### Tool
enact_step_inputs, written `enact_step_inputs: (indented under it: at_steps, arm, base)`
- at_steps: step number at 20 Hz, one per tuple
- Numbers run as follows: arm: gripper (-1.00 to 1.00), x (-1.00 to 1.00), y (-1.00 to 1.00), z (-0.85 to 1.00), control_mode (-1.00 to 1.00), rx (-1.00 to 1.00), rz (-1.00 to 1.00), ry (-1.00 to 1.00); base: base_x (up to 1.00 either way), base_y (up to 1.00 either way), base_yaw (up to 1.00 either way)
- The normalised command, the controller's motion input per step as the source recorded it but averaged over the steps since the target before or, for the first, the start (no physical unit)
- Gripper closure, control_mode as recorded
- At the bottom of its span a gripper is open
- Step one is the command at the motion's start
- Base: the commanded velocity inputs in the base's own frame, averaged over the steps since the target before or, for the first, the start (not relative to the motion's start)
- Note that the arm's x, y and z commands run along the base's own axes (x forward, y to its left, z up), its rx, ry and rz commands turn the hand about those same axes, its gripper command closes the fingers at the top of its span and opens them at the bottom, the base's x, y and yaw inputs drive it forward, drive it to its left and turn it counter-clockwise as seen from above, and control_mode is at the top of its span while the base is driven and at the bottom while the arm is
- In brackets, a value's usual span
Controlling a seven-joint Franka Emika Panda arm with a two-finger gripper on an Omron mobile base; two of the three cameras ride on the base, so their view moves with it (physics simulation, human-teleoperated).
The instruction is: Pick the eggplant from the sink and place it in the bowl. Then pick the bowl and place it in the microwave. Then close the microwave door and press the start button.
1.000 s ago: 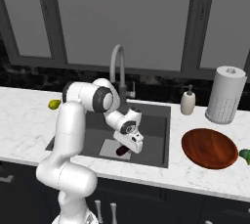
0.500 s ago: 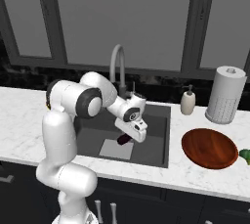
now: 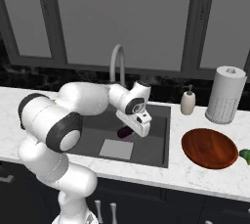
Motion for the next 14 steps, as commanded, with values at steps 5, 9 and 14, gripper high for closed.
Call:
enact_step_inputs:
  at_steps: [5,9,14]
  arm:
    - [1.00,-0.48,-0.40,1.00,-1.00,-0.12,-0.14,0.07]
    - [1.00,-0.17,-0.34,0.81,-1.00,-0.26,-0.14,0.06]
    - [1.00,-0.08,-0.50,0.02,-1.00,-0.31,-0.10,0.01]
  base:
    - [0.00,0.00,0.00]
    - [0.00,0.00,0.00]
    - [0.00,0.00,0.00]
